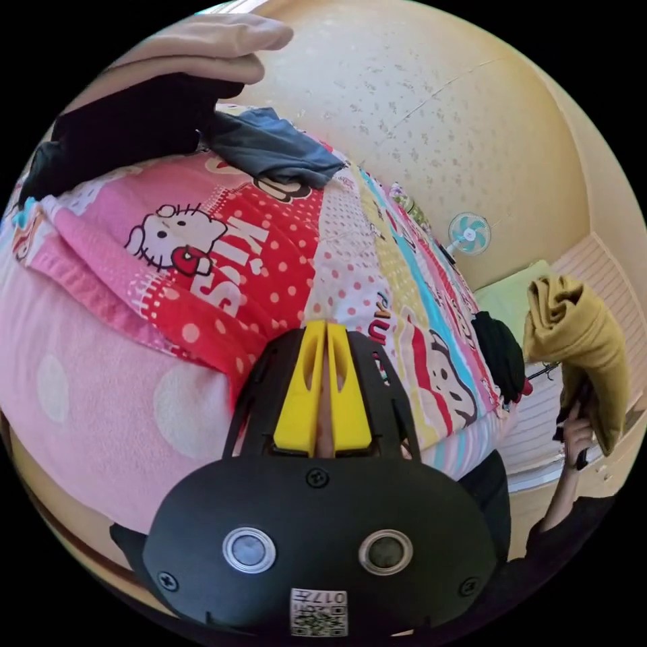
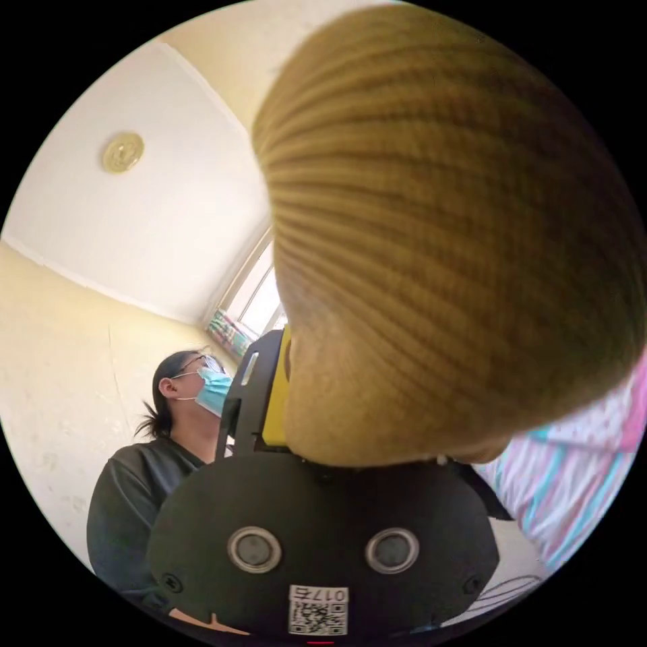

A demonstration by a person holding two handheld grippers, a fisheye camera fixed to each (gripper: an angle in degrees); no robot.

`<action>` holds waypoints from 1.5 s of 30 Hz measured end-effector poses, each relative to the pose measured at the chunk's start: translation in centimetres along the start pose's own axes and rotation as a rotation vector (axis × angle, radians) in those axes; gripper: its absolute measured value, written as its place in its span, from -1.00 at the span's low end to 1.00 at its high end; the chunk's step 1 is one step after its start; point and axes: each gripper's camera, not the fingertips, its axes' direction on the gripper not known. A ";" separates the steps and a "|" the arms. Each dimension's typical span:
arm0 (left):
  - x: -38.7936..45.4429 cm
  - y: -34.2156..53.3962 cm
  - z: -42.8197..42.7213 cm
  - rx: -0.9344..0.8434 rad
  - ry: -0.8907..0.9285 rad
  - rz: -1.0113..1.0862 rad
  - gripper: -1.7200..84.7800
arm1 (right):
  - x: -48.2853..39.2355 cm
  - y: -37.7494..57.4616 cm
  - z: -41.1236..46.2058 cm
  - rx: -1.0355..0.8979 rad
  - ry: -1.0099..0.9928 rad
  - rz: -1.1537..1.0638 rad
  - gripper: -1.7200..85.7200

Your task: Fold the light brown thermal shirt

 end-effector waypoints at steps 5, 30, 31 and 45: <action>1.8 0.2 0.9 0.002 0.002 0.005 -0.98 | 8.1 -11.2 16.1 -0.154 -0.055 -0.136 -0.76; 6.8 2.8 1.1 0.007 -0.091 0.038 -0.98 | 6.2 19.2 8.1 -0.306 1.639 -0.267 -0.78; 9.1 2.8 1.0 -0.013 -0.181 0.037 -0.98 | 6.1 19.7 8.0 -0.257 1.616 -0.265 -0.79; 22.1 5.8 12.1 -0.244 0.058 0.231 -0.97 | -1.7 15.7 5.1 -0.043 1.523 -0.183 -0.78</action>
